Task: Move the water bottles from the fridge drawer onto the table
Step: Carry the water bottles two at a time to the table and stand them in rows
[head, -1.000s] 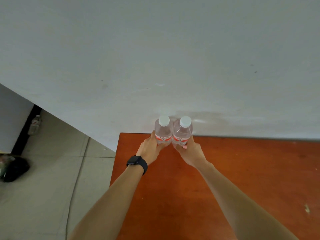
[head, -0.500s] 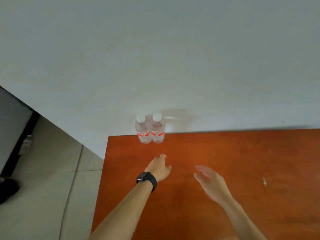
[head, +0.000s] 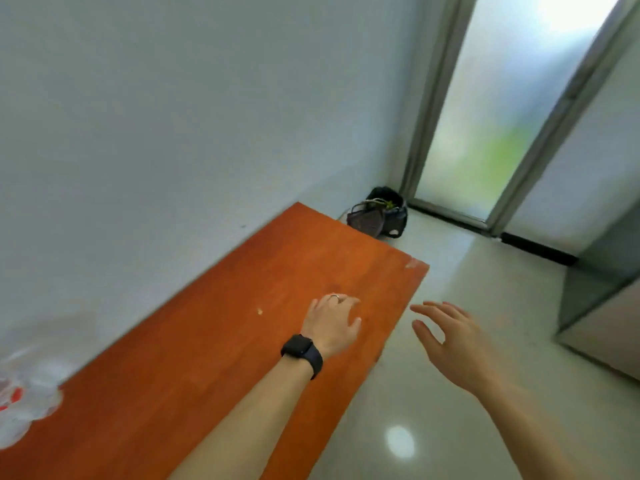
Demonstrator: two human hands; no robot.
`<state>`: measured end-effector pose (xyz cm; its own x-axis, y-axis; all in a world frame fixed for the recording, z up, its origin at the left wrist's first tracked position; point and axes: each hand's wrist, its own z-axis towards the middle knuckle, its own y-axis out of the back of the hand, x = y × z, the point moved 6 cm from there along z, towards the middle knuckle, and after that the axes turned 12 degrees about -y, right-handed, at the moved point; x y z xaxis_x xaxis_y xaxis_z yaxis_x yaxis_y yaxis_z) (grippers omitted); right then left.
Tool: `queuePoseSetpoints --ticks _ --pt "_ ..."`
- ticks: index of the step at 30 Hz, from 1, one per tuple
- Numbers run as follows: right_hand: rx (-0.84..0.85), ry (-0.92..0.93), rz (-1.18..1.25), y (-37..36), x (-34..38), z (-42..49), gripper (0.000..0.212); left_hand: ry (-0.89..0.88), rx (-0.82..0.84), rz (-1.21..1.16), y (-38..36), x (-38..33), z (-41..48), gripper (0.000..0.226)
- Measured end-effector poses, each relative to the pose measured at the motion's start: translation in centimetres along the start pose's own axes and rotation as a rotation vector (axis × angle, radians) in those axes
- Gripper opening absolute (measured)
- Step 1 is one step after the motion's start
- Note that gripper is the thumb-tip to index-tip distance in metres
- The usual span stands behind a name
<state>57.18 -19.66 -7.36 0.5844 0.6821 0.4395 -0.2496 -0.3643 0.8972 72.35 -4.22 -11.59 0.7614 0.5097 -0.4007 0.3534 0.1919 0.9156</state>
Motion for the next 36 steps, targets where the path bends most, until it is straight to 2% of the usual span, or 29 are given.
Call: queuePoseSetpoints --ticks 7,13,22,36 --pt "-0.302 -0.284 0.051 15.1 -18.2 -3.4 0.041 -0.413 -0.059 0.085 -1.1 -21.9 11.8 0.045" --pt "-0.52 -0.458 0.12 23.6 -30.6 -6.7 0.038 -0.608 -0.059 0.032 -3.0 -36.7 18.9 0.046" --pt "-0.622 -0.619 0.117 31.9 -47.5 -4.7 0.041 -0.835 0.012 -0.039 -8.8 -54.0 30.1 0.045" --pt "-0.57 -0.826 0.058 43.9 -71.9 6.6 0.044 -0.969 0.2 -0.124 -18.8 -77.3 52.8 0.044"
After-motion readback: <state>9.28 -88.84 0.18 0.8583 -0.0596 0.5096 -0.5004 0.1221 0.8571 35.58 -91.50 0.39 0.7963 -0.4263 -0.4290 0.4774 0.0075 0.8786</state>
